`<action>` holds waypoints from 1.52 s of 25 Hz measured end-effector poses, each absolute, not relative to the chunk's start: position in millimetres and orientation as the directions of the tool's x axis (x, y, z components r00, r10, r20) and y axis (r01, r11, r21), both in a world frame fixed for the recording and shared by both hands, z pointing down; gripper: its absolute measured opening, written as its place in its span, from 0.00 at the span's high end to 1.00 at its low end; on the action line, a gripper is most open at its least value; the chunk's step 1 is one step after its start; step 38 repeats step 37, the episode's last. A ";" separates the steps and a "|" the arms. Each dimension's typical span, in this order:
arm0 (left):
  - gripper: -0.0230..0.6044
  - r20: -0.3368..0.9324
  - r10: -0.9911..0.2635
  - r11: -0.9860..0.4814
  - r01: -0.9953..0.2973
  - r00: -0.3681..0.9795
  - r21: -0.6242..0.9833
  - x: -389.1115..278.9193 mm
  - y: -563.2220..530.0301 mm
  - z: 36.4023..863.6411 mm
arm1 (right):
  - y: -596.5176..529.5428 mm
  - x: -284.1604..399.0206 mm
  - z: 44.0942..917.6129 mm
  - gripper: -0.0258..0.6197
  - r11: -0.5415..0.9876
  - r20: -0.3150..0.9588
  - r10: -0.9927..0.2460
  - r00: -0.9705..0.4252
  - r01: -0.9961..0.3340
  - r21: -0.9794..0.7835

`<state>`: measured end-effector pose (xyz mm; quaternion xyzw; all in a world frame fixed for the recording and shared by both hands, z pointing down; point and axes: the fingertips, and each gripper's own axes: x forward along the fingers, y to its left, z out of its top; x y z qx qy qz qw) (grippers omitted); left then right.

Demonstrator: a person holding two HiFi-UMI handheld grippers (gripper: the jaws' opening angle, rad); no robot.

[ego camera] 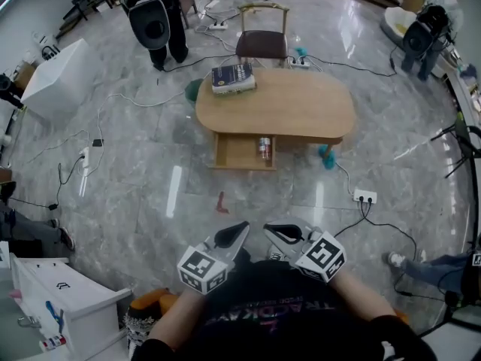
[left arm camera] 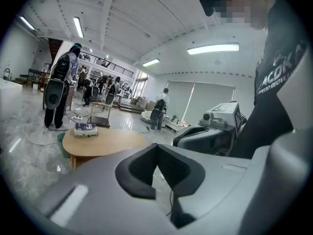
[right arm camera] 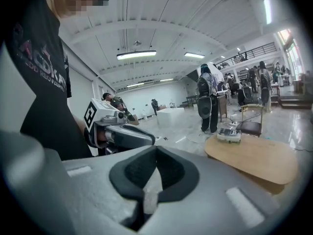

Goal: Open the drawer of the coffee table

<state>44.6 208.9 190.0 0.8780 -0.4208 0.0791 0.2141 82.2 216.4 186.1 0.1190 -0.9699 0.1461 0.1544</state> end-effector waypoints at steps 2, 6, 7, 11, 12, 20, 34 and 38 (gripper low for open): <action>0.95 0.323 -0.711 -0.548 -0.780 0.625 0.303 57.0 219.8 192.2 | 226.6 92.6 188.3 0.96 0.930 0.330 -0.168 -0.929 -0.260 -0.258; 0.95 0.321 -0.727 -0.536 -0.794 0.607 0.287 72.9 234.6 192.1 | 237.5 108.2 191.6 0.96 0.929 0.322 -0.151 -0.935 -0.245 -0.276; 0.95 0.322 -0.729 -0.532 -0.796 0.604 0.287 75.6 237.1 192.4 | 238.7 111.0 191.9 0.96 0.931 0.322 -0.148 -0.935 -0.242 -0.275; 0.95 0.327 -0.730 -0.525 -0.799 0.600 0.294 88.6 245.2 194.5 | 244.4 121.0 191.0 0.96 0.937 0.322 -0.133 -0.937 -0.225 -0.267; 0.95 0.327 -0.728 -0.527 -0.797 0.603 0.295 92.4 247.3 195.4 | 246.5 123.7 191.9 0.96 0.938 0.323 -0.131 -0.937 -0.223 -0.266; 0.95 0.317 -0.722 -0.549 -0.788 0.615 0.280 112.1 250.1 191.3 | 252.0 140.6 191.0 0.96 0.934 0.315 -0.140 -0.939 -0.231 -0.273; 0.95 0.319 -0.720 -0.548 -0.787 0.617 0.284 115.8 243.2 194.4 | 247.3 140.5 198.7 0.96 0.930 0.308 -0.135 -0.942 -0.228 -0.289; 0.95 0.319 -0.717 -0.550 -0.784 0.619 0.286 117.1 239.1 196.4 | 244.1 140.5 201.8 0.96 0.929 0.307 -0.135 -0.942 -0.228 -0.293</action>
